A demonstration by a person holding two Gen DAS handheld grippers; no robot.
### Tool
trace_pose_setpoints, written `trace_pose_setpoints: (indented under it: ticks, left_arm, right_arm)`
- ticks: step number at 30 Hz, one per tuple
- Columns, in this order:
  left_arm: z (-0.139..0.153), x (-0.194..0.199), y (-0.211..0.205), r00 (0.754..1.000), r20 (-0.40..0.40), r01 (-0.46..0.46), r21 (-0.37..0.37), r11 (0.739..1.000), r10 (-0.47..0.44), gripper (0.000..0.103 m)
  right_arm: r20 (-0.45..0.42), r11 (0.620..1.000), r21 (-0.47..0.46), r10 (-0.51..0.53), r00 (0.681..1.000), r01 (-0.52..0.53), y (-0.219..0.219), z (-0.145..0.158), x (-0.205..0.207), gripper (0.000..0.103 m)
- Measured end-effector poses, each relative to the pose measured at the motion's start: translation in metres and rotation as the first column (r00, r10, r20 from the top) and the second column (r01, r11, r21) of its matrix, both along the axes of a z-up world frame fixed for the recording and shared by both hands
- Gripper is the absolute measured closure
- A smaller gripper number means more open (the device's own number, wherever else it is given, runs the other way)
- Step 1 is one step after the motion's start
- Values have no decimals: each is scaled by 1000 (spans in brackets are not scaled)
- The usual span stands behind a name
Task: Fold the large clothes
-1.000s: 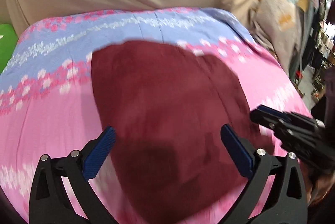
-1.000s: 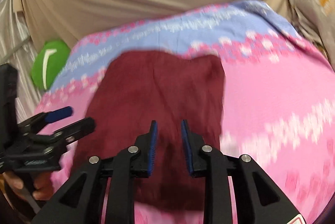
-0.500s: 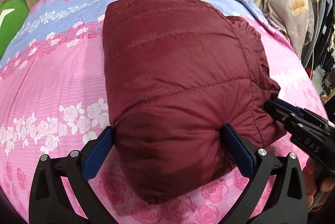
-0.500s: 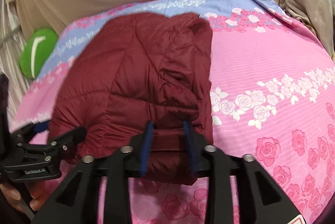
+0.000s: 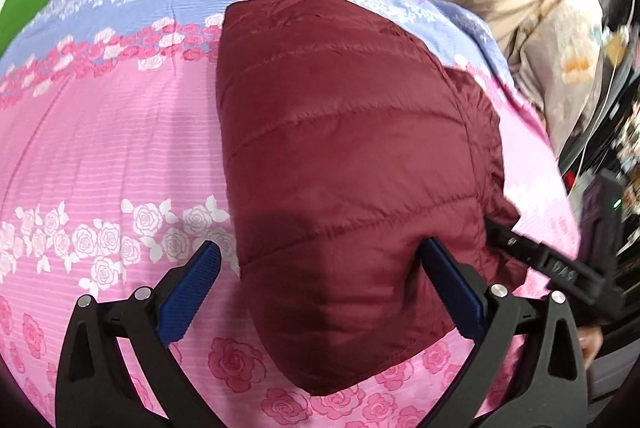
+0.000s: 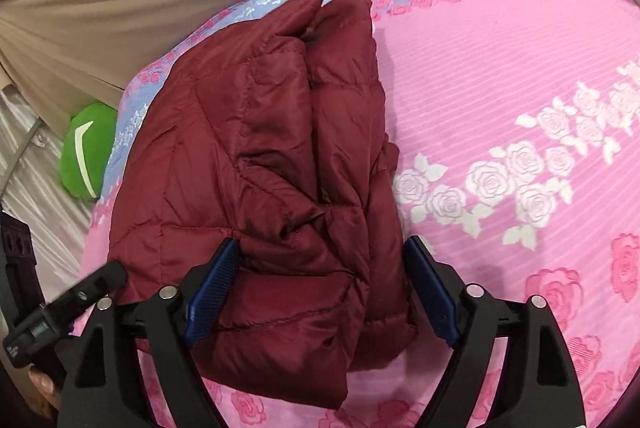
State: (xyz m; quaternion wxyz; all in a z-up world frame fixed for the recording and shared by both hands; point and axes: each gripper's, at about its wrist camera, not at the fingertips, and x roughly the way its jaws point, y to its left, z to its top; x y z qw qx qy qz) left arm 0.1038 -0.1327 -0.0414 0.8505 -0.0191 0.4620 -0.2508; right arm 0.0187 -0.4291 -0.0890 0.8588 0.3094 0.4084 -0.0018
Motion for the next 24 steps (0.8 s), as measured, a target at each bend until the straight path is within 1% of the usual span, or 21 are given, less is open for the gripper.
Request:
trace_pose_setpoints:
  ticks: [1,3,5,7,9,13,19,20,21,22,23,24]
  left_arm:
    - [1,5,6,1000,-20,0,-34,999,0,5]
    - [-2,12,12,998,-55,-2,-77,997,-2,5]
    - [-11,25,19,993,-117,-12,-127,992,-3,5]
    - [-19,33,21,986,-163,-6,-172,985,-23,5]
    - [-23,39,21,982,-184,11,-209,978,-51,5]
    - [-29,47,12,974,-202,50,-243,969,-101,5]
    - [-36,62,4,962,-245,50,-286,957,-124,5]
    - [-35,64,4,961,-244,56,-286,957,-129,5]
    - [-33,64,2,962,-235,65,-285,956,-136,5]
    - [-31,65,1,965,-224,71,-278,958,-137,7]
    - [-27,65,-1,970,-203,80,-258,963,-135,12]
    - [-22,66,-2,974,-182,91,-244,966,-137,18]
  right_arm:
    - [1,1000,10,2,1000,-2,-1,-1,0,19]
    - [5,1000,28,4,1000,-4,-1,-1,2,17]
    - [7,1000,26,12,1000,-12,-4,-1,4,17]
    - [10,999,31,17,1000,-18,-4,-1,6,16]
    - [10,999,41,22,1000,-22,-3,-1,8,16]
    - [14,997,73,38,999,-39,-6,-1,18,16]
    - [24,992,105,61,998,-64,-7,0,31,16]
    - [25,992,108,65,998,-67,-7,0,34,18]
    - [27,991,113,73,997,-76,-7,1,36,27]
    - [31,988,126,85,996,-88,-8,-1,38,31]
    - [35,986,137,94,995,-98,-7,-1,40,42]
    - [43,986,129,101,994,-106,-6,1,40,55]
